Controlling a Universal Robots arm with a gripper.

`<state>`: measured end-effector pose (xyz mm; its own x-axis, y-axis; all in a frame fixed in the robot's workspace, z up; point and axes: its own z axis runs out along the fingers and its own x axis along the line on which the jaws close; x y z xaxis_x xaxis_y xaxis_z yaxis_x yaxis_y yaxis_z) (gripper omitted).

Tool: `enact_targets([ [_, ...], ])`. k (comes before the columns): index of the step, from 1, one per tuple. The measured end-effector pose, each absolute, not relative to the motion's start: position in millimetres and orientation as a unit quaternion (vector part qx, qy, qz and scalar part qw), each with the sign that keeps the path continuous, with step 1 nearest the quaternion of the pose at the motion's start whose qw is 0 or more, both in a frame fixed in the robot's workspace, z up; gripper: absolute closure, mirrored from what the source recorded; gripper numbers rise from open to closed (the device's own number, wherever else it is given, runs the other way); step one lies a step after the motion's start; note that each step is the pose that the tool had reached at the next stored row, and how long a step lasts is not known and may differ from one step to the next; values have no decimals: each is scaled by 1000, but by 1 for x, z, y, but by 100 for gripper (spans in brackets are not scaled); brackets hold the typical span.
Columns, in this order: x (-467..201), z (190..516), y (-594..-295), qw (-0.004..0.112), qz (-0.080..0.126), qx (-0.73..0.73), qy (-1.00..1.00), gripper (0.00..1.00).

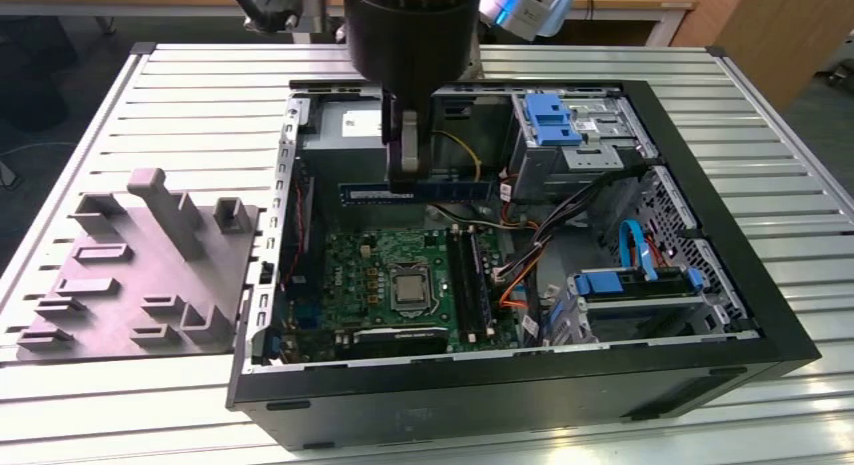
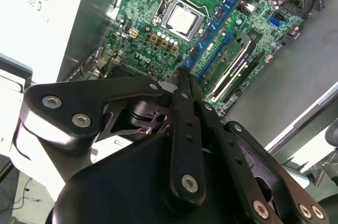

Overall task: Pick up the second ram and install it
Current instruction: 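Pick up the second ram and move it above second insertion slot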

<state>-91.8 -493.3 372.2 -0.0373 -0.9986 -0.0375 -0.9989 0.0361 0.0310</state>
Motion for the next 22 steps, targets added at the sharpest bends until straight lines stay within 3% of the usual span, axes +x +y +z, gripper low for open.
enact_targets([
  [22, -92, 346, -493, 3, 24, -694, 720, 89],
])
